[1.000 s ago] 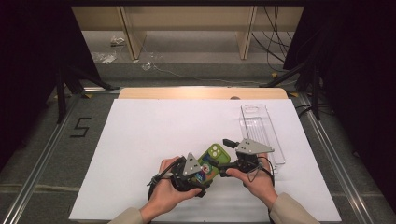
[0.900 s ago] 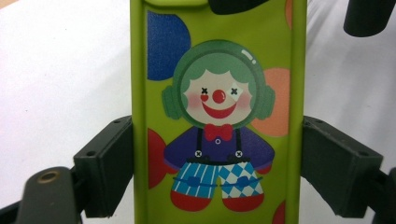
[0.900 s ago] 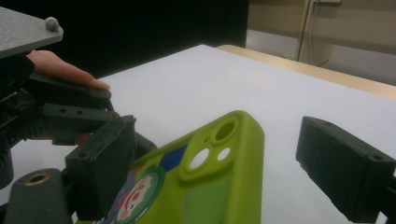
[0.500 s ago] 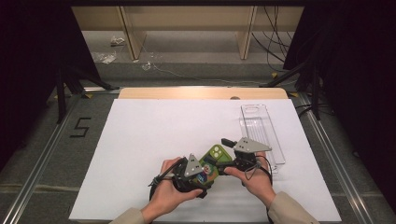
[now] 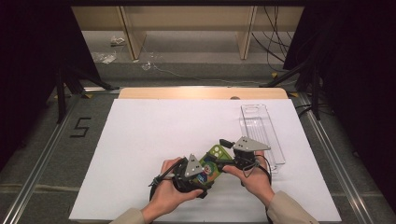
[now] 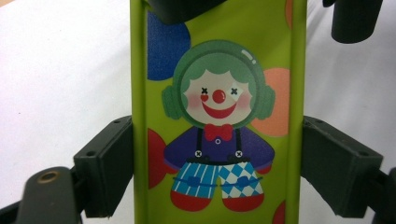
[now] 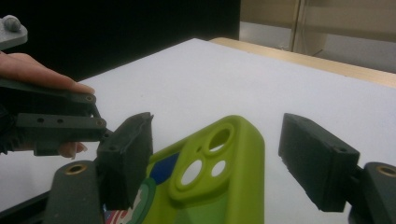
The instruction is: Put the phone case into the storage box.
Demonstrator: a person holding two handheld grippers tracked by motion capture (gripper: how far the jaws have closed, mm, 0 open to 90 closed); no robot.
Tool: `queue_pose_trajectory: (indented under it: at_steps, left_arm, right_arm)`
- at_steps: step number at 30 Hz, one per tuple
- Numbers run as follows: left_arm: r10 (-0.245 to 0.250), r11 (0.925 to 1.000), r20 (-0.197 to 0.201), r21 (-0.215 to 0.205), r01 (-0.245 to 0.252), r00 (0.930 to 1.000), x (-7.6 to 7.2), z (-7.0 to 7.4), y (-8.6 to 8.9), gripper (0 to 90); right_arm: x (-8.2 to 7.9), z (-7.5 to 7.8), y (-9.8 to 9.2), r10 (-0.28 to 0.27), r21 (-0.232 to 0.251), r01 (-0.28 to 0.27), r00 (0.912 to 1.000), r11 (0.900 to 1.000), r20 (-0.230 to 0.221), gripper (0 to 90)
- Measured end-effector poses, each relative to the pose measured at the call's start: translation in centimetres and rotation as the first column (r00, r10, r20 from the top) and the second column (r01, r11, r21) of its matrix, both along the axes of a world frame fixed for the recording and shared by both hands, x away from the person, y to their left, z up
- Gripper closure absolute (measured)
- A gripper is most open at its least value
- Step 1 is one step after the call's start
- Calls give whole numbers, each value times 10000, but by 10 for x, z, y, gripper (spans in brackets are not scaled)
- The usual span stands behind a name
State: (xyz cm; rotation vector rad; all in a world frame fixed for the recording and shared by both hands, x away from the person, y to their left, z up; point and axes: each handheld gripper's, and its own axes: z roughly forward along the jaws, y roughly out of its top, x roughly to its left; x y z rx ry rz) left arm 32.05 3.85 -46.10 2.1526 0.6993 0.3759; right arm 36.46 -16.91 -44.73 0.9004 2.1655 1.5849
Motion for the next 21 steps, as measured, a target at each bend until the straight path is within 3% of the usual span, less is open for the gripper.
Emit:
queue_pose_trajectory:
  at_steps: [7,21]
  left_arm:
    - [-5,10000,11,-10,5,10000,0,0,0,164]
    - [61,10000,17,-43,-61,10000,0,0,0,164]
  right_arm:
    - [1,0,0,-100,113,102,9998,9999,-142,385]
    - [1,0,1,-91,213,98,9995,9997,-315,485]
